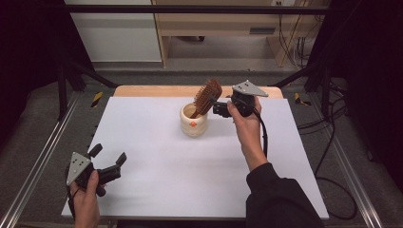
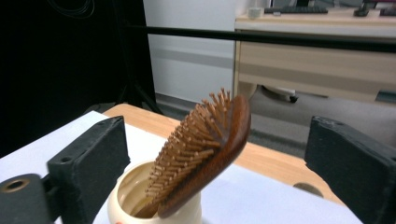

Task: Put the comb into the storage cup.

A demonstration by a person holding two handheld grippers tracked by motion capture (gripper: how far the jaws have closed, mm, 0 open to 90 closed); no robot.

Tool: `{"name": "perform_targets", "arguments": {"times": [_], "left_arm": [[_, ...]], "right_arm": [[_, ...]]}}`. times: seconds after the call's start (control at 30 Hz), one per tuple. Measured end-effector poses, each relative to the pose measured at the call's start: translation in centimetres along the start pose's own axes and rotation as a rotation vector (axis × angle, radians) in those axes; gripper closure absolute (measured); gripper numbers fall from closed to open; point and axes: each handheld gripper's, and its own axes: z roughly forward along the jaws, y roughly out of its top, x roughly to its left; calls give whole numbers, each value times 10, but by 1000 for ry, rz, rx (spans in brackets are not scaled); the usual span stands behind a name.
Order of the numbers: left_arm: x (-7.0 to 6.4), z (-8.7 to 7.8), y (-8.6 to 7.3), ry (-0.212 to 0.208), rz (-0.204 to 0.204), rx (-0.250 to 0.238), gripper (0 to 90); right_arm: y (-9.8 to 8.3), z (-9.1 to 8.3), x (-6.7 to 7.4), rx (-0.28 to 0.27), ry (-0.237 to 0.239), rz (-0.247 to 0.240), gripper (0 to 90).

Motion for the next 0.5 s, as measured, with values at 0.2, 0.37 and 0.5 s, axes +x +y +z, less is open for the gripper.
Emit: {"name": "perform_targets", "arguments": {"times": [0.2, 0.37, 0.5], "left_arm": [[1, -1, 0, 2, -3, -4, 25], [2, -1, 0, 3, -5, -6, 25], [2, -1, 1, 4, -4, -6, 25]], "right_arm": [[2, 0, 3, -14, 8, -49, 45], [2, -1, 0, -7, 6, -58, 45], [2, -4, -2, 1, 13, -54, 44]]}}
